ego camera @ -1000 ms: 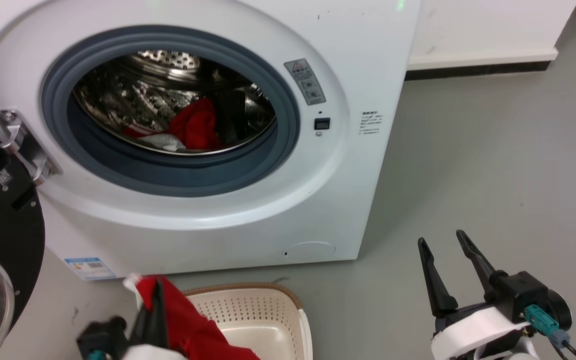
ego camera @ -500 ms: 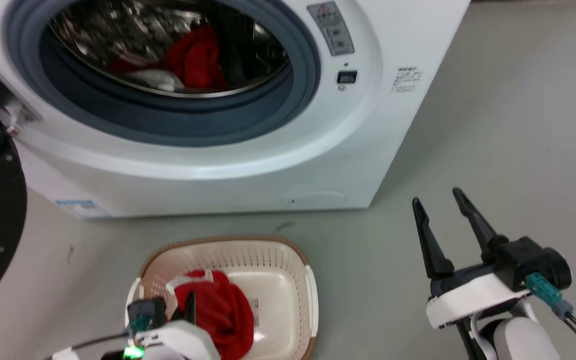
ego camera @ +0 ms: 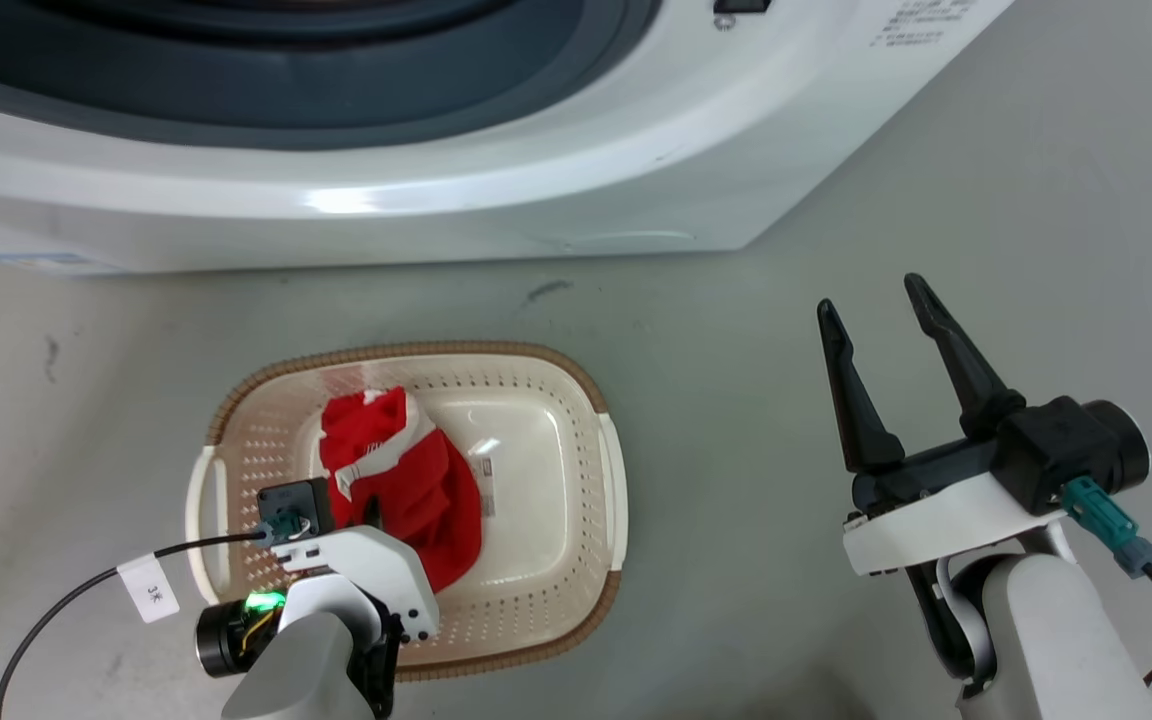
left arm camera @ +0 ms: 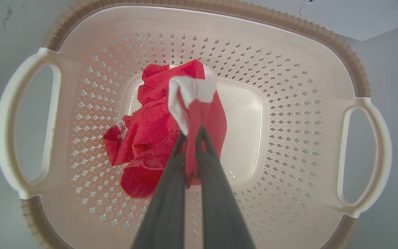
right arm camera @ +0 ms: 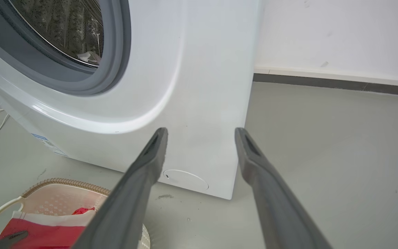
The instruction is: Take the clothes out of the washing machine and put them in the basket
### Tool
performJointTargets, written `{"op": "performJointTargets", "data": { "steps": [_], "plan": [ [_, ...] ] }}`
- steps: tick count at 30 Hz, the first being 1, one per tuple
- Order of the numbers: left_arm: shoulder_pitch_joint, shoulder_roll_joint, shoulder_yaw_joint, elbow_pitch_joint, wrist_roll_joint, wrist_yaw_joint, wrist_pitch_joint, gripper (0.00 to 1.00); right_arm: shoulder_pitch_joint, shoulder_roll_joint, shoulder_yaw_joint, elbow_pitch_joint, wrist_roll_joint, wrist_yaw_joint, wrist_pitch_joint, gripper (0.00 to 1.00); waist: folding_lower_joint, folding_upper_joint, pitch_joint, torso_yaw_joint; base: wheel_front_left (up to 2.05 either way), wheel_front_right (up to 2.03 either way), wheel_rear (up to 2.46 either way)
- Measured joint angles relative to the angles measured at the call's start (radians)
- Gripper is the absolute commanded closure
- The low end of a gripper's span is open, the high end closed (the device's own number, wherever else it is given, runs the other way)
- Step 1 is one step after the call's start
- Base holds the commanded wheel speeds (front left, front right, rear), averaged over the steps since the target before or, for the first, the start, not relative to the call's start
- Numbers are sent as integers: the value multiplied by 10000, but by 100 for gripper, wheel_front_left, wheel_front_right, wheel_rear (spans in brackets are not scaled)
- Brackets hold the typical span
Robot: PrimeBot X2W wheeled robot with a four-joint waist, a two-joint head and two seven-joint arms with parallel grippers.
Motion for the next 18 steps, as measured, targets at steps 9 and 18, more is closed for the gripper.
{"op": "performJointTargets", "data": {
  "steps": [9,18],
  "plan": [
    [-144,46,178,157,128,228,-27,56,-264,-2,-46,303,25,0,-203,0,0,-1,756,-317,0,0,0],
    [689,63,479,-146,238,73,-29,0,-61,2,-123,909,23,0,-305,0,-1,0,-537,-234,0,0,0]
  ]
}}
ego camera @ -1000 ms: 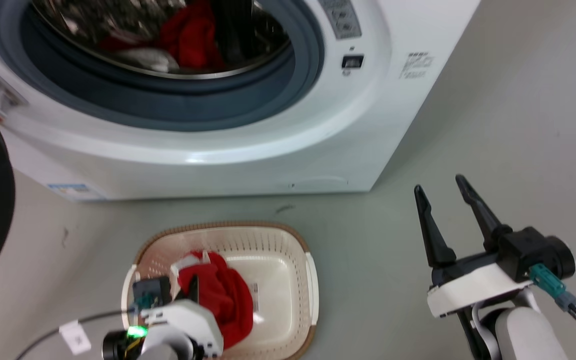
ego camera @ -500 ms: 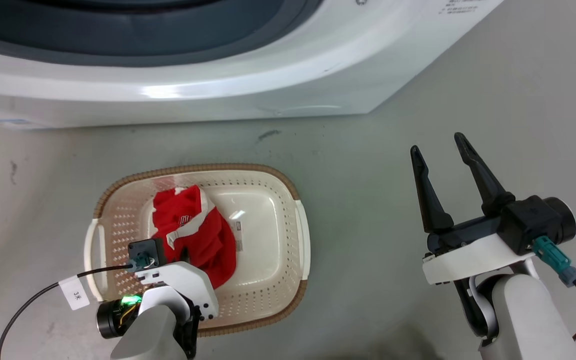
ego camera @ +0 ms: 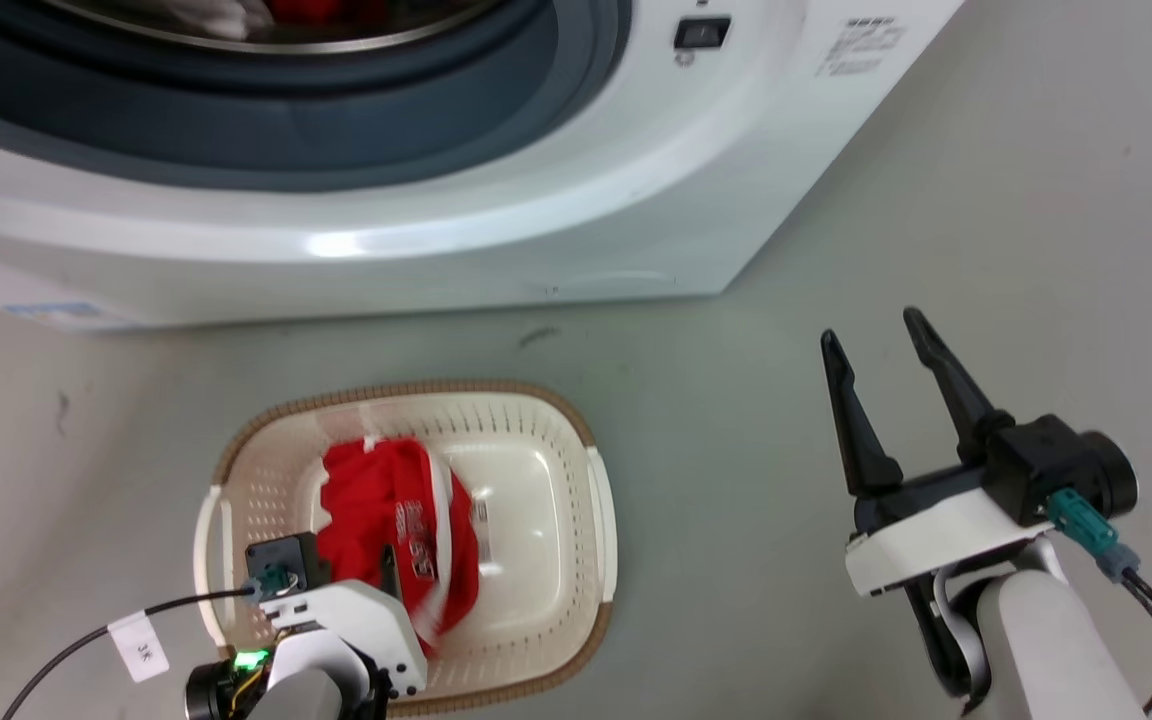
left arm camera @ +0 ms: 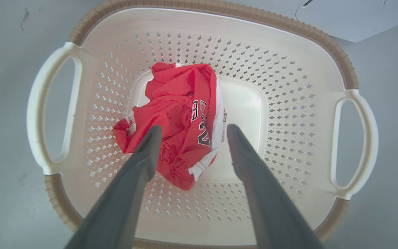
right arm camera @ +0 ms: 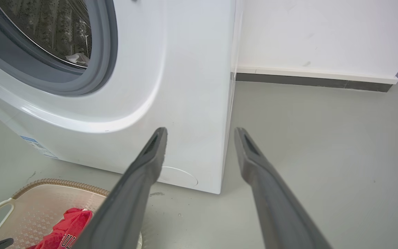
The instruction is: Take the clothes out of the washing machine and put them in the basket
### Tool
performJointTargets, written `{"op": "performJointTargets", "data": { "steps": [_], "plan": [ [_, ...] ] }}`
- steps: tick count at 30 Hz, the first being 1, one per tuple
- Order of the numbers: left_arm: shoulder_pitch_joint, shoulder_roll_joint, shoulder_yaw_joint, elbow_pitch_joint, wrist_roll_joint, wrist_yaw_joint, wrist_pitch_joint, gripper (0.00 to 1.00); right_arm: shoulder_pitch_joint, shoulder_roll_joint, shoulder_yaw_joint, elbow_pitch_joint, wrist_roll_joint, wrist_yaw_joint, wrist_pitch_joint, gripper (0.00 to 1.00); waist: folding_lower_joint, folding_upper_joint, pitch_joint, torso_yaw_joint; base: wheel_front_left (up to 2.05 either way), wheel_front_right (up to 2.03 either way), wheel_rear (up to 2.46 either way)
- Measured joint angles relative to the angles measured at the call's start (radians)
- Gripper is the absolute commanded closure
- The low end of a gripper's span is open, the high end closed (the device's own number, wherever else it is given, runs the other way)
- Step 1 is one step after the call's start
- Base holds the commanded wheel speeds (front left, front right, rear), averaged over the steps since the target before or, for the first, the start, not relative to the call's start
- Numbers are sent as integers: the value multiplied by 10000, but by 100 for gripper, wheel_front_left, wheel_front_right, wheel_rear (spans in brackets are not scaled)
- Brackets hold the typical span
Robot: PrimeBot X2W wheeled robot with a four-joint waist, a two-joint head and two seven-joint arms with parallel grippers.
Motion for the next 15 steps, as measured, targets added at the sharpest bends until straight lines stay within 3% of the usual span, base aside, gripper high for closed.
{"op": "performJointTargets", "data": {
  "steps": [7,15],
  "plan": [
    [1027,-10,286,-1264,332,-253,0,0,685,-2,-230,219,38,0,-13,0,-2,0,-1591,64,0,0,0],
    [1741,-25,619,-3651,1279,-249,-2,0,1344,-2,-387,54,25,0,198,0,-2,0,-3081,134,0,0,0]
  ]
}}
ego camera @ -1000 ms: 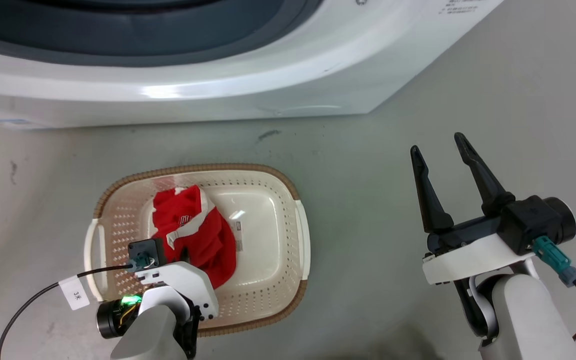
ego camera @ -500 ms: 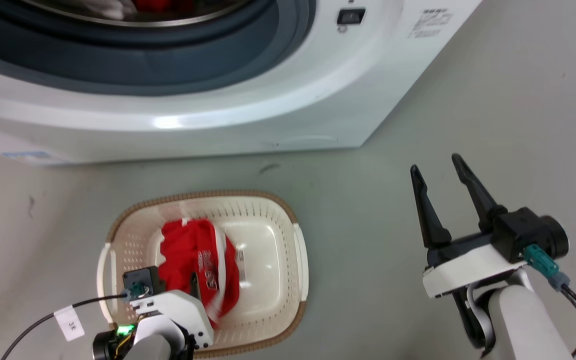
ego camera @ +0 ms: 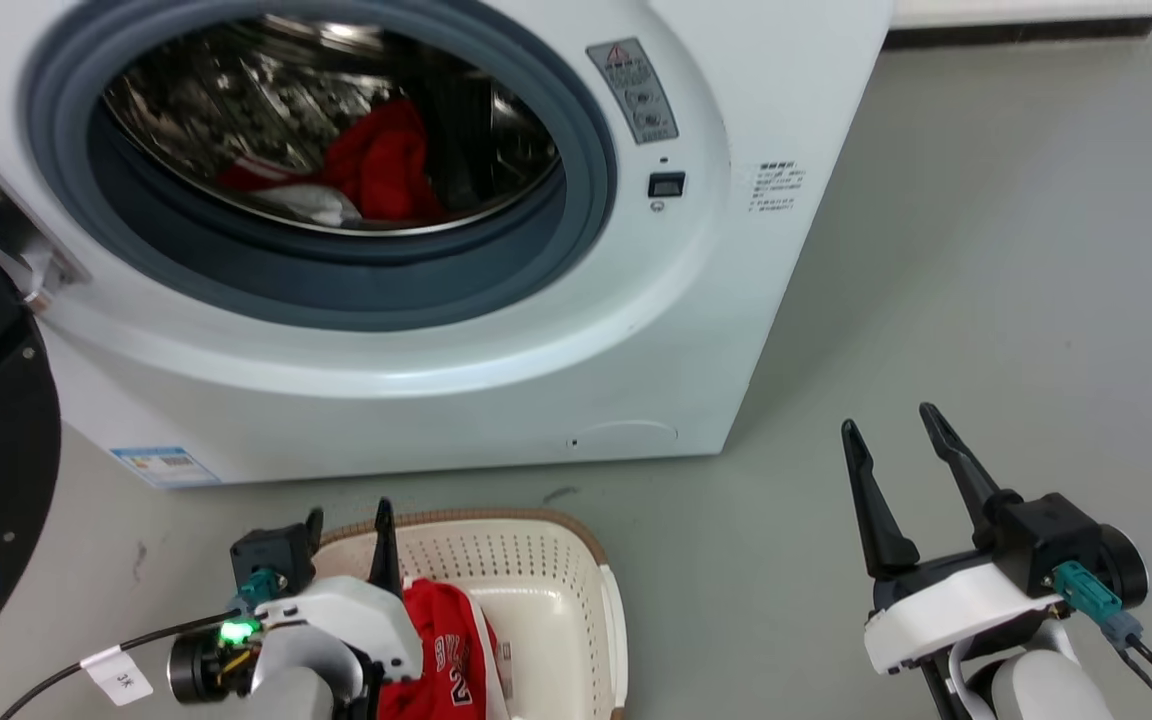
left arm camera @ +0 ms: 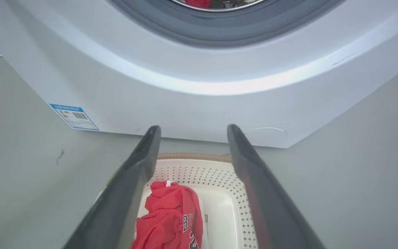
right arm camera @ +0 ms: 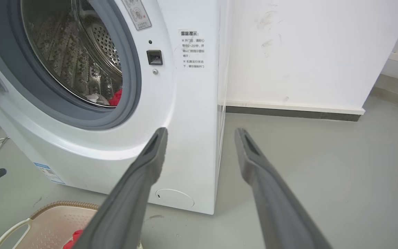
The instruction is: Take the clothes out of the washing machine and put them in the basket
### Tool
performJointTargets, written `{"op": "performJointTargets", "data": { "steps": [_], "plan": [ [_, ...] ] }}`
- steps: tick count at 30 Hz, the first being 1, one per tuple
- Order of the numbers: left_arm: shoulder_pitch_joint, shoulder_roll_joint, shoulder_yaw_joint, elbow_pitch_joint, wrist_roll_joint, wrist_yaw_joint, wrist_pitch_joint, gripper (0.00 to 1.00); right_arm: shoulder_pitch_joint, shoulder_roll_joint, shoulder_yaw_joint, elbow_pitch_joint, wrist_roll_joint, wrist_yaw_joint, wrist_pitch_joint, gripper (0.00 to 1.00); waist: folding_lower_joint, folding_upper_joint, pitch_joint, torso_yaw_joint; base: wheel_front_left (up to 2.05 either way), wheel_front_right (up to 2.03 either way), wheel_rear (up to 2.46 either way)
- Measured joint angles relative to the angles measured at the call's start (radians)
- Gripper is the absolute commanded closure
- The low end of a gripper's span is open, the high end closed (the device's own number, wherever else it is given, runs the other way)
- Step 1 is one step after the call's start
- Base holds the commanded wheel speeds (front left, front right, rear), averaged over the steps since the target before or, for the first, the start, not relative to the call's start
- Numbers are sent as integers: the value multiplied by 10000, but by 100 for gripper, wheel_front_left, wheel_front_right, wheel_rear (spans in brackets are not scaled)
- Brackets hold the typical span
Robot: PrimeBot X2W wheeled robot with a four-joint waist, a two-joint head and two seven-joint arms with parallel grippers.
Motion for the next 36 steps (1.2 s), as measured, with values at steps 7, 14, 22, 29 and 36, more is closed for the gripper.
{"op": "performJointTargets", "data": {
  "steps": [7,14,22,29,36],
  "plan": [
    [187,-10,115,-2211,941,84,0,0,343,0,-111,-328,-4,0,186,0,-1,0,-647,40,0,0,0],
    [-65,82,134,-3369,1649,173,0,0,486,0,-157,-669,-33,0,336,0,-1,0,-780,48,0,0,0],
    [-1513,652,130,-3055,2033,82,0,0,478,0,-50,-991,-31,0,378,0,0,0,-394,-59,0,0,0],
    [-3302,1254,61,-1620,2314,88,63,0,125,0,176,-991,247,0,255,0,0,0,507,-446,0,0,0],
    [-5394,1942,142,-190,2343,-27,600,0,-512,-4,401,-780,614,0,-52,0,2,0,1653,-900,0,0,0]
  ]
}}
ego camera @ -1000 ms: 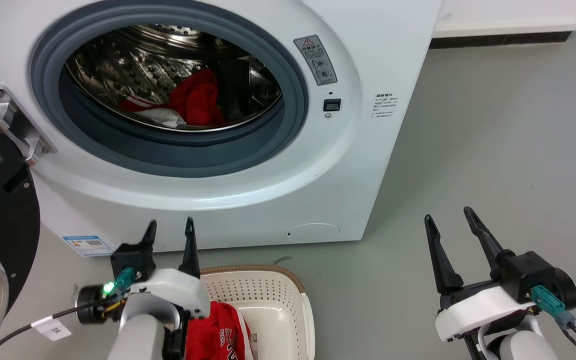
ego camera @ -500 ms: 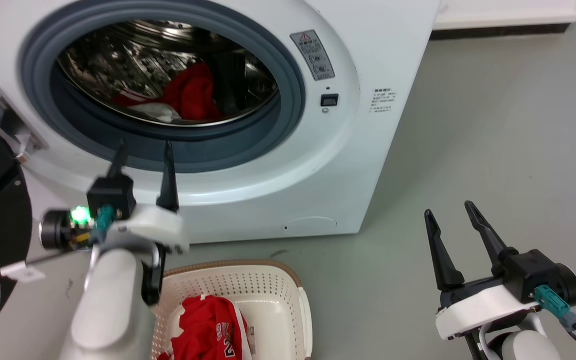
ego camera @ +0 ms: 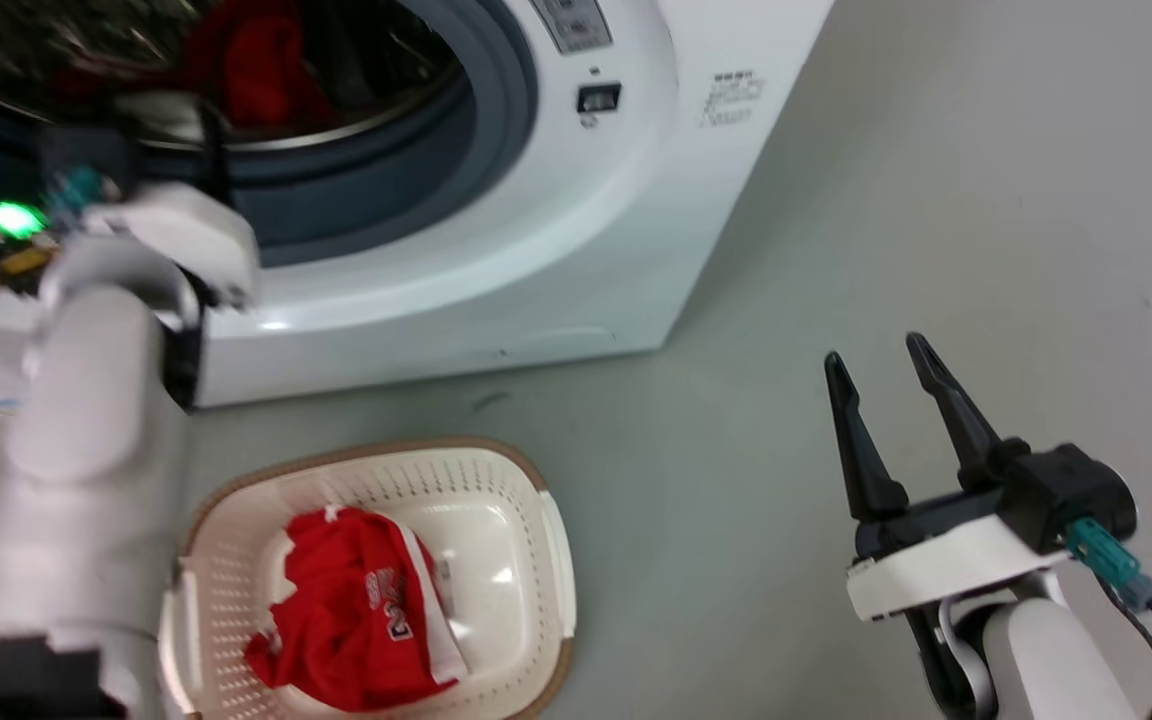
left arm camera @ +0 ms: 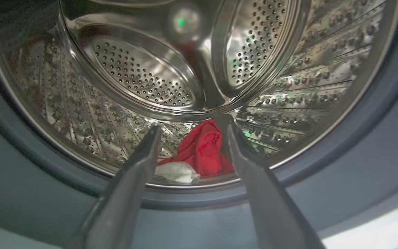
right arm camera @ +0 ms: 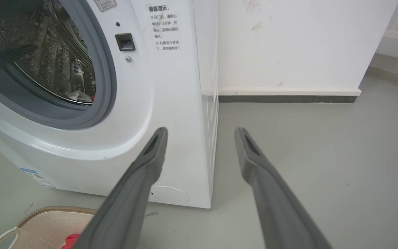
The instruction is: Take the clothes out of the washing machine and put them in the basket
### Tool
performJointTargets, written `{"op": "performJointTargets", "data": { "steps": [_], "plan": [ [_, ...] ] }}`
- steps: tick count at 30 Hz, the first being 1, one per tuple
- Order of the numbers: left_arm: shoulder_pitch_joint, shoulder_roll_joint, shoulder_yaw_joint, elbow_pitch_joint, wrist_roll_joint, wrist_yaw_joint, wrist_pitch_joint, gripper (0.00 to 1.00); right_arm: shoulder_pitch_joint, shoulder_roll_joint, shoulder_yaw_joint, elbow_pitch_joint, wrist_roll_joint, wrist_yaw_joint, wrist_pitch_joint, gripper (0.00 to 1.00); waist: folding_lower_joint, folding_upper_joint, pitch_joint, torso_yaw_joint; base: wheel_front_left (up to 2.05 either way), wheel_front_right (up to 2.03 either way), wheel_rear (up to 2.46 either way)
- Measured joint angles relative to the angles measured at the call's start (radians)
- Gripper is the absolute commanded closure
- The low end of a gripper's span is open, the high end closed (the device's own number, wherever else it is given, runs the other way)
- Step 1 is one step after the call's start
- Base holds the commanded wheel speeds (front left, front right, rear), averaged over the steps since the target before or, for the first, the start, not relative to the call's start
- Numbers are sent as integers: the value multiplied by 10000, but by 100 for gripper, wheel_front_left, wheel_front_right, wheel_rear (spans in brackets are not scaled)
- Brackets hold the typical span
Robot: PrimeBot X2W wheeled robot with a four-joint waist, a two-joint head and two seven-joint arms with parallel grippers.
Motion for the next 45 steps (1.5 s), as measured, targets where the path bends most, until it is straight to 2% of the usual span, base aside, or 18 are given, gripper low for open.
{"op": "performJointTargets", "data": {
  "steps": [4,15,27,35,37,38,42,44,45],
  "plan": [
    [-1265,512,-111,878,173,-117,504,0,-409,2,240,199,207,0,-117,0,0,0,665,-327,0,0,0],
    [-3815,1352,-775,2349,838,-244,2405,0,-1224,-2,807,270,955,0,-198,0,1,0,2244,-1362,0,0,0],
    [-5763,2706,-1172,3262,1335,-458,5522,0,-1457,-2,1310,119,1572,0,-199,0,1,0,3461,-2387,0,0,0],
    [-6310,2880,-1244,3404,1319,-477,7820,0,-1562,0,1459,86,1749,0,-199,0,1,0,3769,-2668,0,0,0],
    [-6387,2855,-1239,3375,1290,-449,8318,63,-1571,0,1465,86,1755,0,-199,0,0,0,3760,-2668,0,0,0],
    [-6390,2828,-1243,3329,1254,-410,8468,100,-1571,0,1469,86,1760,0,-199,0,0,0,3751,-2666,0,0,0],
    [-6292,2824,-1239,2926,1177,-194,8565,100,-1588,0,1486,111,1783,0,-199,0,0,0,3659,-2654,0,0,0],
    [-6095,2832,-1235,2604,1131,-29,8282,100,-1605,0,1471,136,1774,0,-201,0,0,0,3572,-2627,0,0,0],
    [-5627,2803,-1174,2150,1007,219,7566,100,-1611,0,1396,207,1641,0,-199,0,0,0,3385,-2557,0,0,0]
  ]
}}
